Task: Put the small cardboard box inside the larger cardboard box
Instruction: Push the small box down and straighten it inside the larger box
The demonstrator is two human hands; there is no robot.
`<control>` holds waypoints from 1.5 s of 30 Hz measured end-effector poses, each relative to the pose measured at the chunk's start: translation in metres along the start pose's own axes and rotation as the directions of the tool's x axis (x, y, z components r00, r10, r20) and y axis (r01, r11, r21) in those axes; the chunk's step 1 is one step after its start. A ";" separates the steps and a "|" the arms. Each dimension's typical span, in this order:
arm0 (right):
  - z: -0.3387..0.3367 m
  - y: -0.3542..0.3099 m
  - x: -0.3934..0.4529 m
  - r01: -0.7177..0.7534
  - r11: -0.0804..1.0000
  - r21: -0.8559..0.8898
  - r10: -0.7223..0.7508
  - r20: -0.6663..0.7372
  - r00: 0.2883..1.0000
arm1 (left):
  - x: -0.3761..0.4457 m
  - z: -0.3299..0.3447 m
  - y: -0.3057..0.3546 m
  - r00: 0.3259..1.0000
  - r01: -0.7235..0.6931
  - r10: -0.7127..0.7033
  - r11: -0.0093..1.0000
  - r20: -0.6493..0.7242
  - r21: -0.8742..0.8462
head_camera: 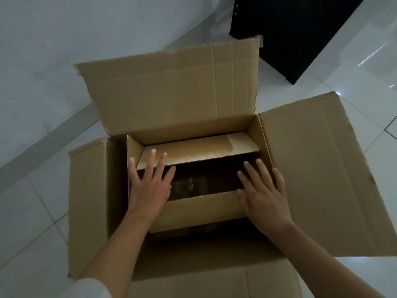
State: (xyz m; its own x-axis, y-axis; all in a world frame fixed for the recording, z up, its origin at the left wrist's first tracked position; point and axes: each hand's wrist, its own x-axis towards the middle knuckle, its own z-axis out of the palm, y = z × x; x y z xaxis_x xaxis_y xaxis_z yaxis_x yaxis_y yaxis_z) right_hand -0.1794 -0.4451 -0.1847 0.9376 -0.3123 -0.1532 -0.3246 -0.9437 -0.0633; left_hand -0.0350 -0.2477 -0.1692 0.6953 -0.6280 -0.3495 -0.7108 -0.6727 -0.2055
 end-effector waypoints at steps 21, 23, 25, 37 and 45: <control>0.025 -0.014 -0.077 0.048 0.970 0.237 -0.019 -0.122 0.992 | 0.063 -0.033 -0.008 0.975 0.166 -0.155 0.985 -0.160 0.052; 0.032 -0.014 -0.086 0.051 0.971 0.232 -0.029 -0.099 0.995 | 0.063 -0.037 -0.009 0.956 0.192 -0.196 0.981 -0.219 -0.038; 0.037 -0.013 -0.090 0.050 0.971 0.232 -0.032 -0.082 0.996 | 0.067 -0.041 -0.010 0.936 0.218 -0.236 0.971 -0.262 -0.096; 0.022 -0.012 -0.076 0.073 0.973 0.218 -0.049 -0.114 0.992 | 0.064 -0.027 -0.002 0.958 0.170 -0.228 0.940 -0.173 -0.294; 0.036 -0.011 -0.093 0.035 0.977 0.211 -0.035 -0.001 0.999 | 0.054 -0.020 -0.006 0.987 0.142 -0.153 0.971 -0.040 -0.192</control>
State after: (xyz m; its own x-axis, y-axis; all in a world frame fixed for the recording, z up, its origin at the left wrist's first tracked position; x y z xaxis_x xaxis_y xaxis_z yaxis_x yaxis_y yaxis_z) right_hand -0.2677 -0.4015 -0.2049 0.9486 -0.2790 -0.1496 -0.3110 -0.9098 -0.2750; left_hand 0.0093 -0.2857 -0.1682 0.7995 -0.5331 -0.2767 -0.5708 -0.8177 -0.0739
